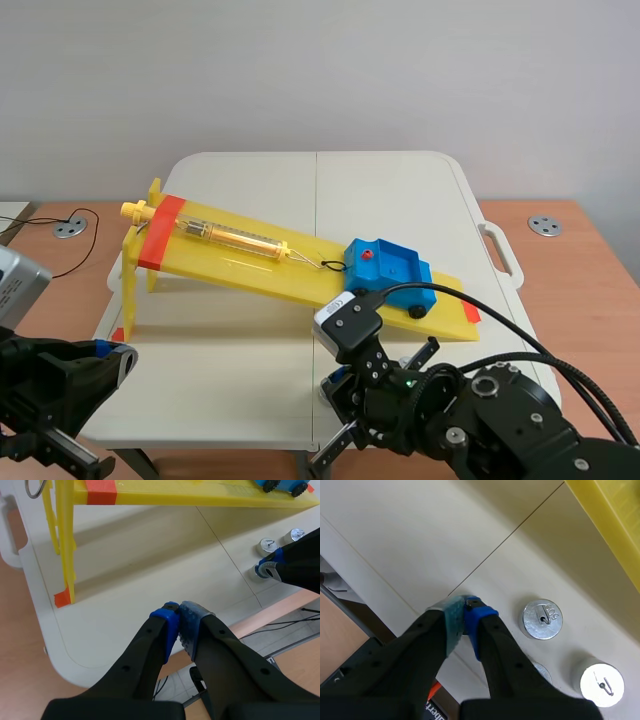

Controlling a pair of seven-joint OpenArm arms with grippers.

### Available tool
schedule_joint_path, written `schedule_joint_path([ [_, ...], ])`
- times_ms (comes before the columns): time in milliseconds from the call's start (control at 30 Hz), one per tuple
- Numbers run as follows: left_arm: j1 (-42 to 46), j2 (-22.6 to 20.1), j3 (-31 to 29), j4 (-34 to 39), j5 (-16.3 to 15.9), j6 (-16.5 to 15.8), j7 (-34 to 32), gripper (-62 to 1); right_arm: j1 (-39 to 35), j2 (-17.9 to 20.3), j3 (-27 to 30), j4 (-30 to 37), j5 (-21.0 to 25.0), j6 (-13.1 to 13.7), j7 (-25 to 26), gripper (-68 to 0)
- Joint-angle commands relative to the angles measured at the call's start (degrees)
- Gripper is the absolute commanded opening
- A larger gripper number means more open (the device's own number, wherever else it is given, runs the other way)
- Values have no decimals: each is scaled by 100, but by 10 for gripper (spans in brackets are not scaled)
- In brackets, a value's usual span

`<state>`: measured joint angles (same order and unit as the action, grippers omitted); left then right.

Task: Place the four metal weights on the blue cart on the ramp.

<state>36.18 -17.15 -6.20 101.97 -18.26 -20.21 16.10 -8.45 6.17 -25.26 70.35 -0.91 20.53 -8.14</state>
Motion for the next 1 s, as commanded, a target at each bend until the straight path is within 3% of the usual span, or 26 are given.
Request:
schedule_joint_path([
  [0, -17, 31, -83, 328, -297, -118, -590, -582, 339, -37, -33, 129, 68, -122, 409, -669],
  [133, -17, 31, -83, 328, -297, -118, -592, -582, 284, 149, -31, 439, 245, -122, 389, -669],
  [433, -17, 31, -83, 328, -297, -118, -592, -582, -258, 708, 411, 1836, 1154, -26, 0, -669],
  [767, -17, 28, -83, 328, -297, -118, -592, -582, -938, 811, 1679, 3204, 2704, 623, -684, -669],
  [967, -17, 28, -83, 328, -297, -118, -592, -582, -992, 726, 2599, 3685, 3611, 654, -955, -669],
])
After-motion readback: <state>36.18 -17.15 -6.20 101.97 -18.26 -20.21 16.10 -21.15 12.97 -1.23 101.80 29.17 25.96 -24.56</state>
